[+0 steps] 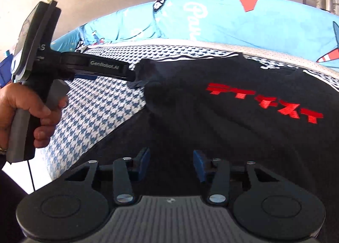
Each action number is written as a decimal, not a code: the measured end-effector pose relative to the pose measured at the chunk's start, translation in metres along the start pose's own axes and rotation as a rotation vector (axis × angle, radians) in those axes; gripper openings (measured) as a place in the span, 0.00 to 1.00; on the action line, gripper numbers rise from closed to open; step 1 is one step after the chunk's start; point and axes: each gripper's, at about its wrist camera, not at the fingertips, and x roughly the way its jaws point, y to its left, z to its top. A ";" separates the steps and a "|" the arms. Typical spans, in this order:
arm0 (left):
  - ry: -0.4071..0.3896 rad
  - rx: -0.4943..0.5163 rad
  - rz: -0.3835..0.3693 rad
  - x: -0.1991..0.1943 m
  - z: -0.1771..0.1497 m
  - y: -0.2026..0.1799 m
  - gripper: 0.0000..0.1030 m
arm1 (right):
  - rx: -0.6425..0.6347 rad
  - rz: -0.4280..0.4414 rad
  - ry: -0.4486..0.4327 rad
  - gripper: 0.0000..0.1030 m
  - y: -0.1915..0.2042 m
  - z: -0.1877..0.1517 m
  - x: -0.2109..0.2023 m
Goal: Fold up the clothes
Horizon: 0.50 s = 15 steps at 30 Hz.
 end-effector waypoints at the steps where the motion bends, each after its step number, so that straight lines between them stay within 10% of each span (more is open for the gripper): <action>1: 0.006 -0.005 -0.002 -0.003 -0.003 0.002 0.91 | -0.017 0.022 0.008 0.41 0.007 -0.003 0.000; 15: 0.028 -0.021 -0.039 -0.014 -0.009 0.007 0.94 | -0.246 0.190 0.085 0.38 0.084 -0.036 0.007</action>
